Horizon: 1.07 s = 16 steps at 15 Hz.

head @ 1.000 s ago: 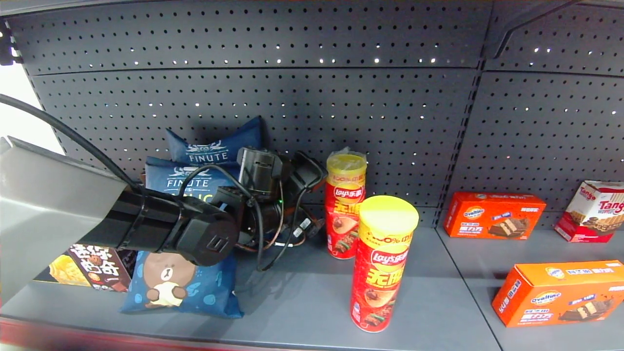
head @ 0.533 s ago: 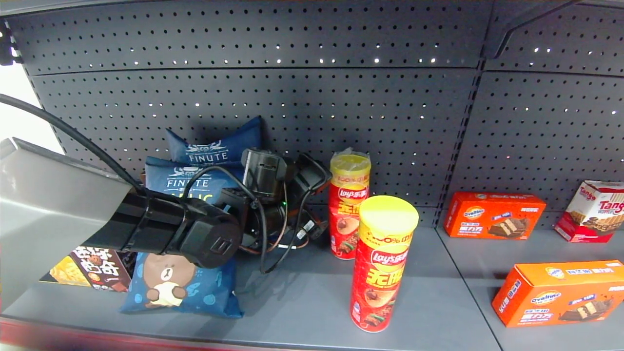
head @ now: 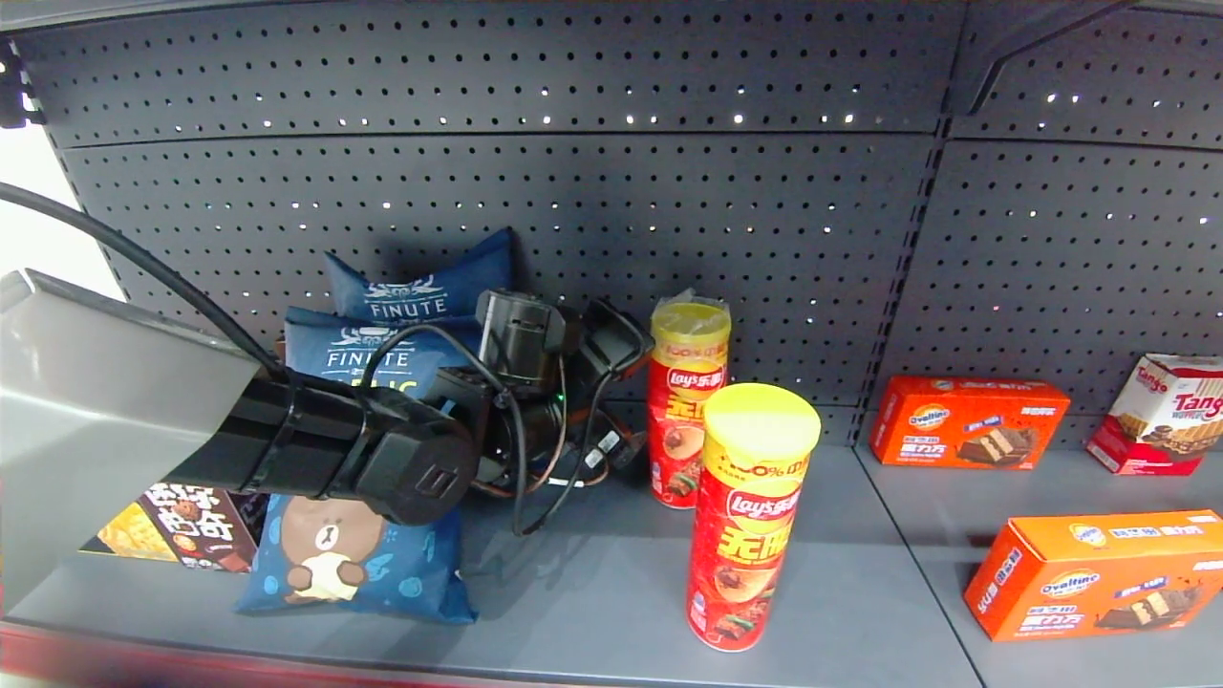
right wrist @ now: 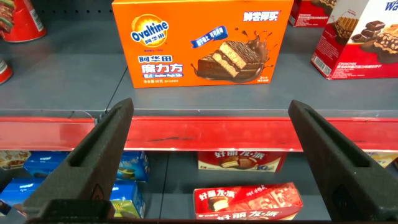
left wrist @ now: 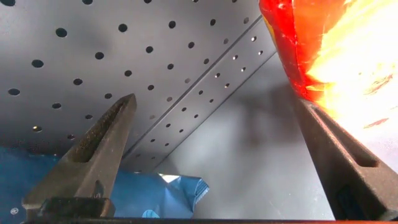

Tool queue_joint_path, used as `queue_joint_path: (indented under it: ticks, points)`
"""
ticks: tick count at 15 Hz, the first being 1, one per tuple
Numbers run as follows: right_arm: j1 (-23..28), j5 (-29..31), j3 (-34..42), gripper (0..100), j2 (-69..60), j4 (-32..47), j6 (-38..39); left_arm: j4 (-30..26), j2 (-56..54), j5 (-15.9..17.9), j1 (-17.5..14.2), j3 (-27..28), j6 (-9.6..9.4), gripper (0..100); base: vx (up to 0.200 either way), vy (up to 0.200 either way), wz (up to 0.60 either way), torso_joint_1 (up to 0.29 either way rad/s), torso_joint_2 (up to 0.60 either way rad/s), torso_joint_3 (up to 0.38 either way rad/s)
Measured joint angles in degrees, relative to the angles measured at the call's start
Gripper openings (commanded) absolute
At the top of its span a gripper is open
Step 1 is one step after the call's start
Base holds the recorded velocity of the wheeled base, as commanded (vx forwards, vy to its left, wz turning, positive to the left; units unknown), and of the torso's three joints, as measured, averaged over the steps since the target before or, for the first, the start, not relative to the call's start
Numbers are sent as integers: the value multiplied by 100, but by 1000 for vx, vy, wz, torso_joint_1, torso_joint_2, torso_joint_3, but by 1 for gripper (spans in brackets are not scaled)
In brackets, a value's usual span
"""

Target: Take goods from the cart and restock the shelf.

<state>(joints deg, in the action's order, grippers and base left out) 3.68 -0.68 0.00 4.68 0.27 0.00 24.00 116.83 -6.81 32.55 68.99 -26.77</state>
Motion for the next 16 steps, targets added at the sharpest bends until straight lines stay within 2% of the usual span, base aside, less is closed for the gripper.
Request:
queue_joint_path:
  ticks: [8,16]
  points:
    - [1,-2,0,100,0,0,0,35,-402,0,-50,-20,-49,100,0,0,0,0,0,0]
    - [-2,0,0,100,0,0,0,-2,-1425,0,-157,-113,1,100,0,0,0,0,0,0]
